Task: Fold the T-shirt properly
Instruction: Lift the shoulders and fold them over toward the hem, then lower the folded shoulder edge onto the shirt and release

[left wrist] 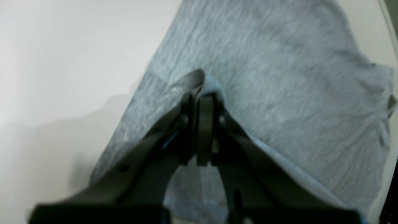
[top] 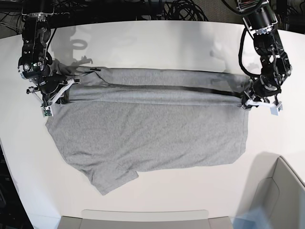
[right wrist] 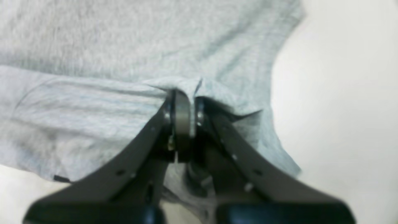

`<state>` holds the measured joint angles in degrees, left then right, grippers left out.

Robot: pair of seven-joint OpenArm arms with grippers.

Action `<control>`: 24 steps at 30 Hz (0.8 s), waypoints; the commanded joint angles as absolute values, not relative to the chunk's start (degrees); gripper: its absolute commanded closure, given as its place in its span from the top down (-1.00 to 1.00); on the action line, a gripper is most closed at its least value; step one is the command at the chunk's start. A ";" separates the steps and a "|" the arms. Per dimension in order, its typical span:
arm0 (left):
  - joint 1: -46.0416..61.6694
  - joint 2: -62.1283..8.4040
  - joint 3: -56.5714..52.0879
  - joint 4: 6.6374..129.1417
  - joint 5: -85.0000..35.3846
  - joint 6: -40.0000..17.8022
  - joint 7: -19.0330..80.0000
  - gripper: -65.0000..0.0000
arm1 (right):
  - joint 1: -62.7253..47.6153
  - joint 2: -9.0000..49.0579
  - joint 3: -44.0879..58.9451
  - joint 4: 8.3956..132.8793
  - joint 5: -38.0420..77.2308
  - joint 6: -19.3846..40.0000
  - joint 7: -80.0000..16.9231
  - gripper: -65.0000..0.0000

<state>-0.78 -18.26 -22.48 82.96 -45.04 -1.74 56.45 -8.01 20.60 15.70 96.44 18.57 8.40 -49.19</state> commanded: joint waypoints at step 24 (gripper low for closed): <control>-4.18 -19.74 -19.65 78.02 -45.14 -1.89 51.21 -0.78 | 2.86 22.02 15.87 85.49 18.77 8.31 -43.38 -0.63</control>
